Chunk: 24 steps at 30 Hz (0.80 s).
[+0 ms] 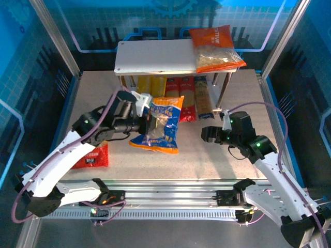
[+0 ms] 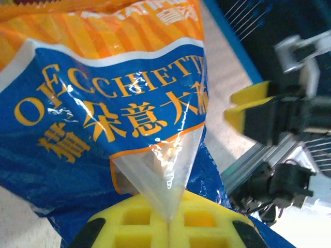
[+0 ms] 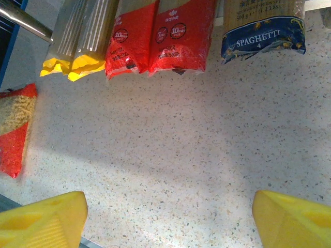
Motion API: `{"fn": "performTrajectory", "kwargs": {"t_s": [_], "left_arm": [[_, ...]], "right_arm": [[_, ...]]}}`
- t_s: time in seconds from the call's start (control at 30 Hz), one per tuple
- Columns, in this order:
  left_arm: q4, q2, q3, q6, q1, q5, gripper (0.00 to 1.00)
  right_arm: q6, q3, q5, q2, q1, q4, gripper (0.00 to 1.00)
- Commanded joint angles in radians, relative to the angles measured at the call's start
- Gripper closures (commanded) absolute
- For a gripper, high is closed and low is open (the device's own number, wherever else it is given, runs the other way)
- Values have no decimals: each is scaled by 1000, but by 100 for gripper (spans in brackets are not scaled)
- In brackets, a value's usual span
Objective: Place and organize the pasta boxes and bags onto the shelf
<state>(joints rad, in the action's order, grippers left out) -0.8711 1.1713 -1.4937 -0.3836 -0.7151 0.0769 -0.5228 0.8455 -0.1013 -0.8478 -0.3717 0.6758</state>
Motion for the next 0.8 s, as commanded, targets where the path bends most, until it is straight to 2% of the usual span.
{"fn": "performTrajectory", "kwargs": {"t_s": [0.0,0.3,0.5,0.77], "left_arm": [[65,19,-154,108,12,39,100],[-4,152,-517,244,68,32,100],[2,255,-704,281,114,41,100],[151,346,-783,309,142,-57,100]], "right_arm": [[-6,9,4,0,10,-18,16],[-5,16,10,-15,10,-23,16],[-9,16,3,-28,11,-32,17],[-4,25,-13,-52,9,-52,17]]}}
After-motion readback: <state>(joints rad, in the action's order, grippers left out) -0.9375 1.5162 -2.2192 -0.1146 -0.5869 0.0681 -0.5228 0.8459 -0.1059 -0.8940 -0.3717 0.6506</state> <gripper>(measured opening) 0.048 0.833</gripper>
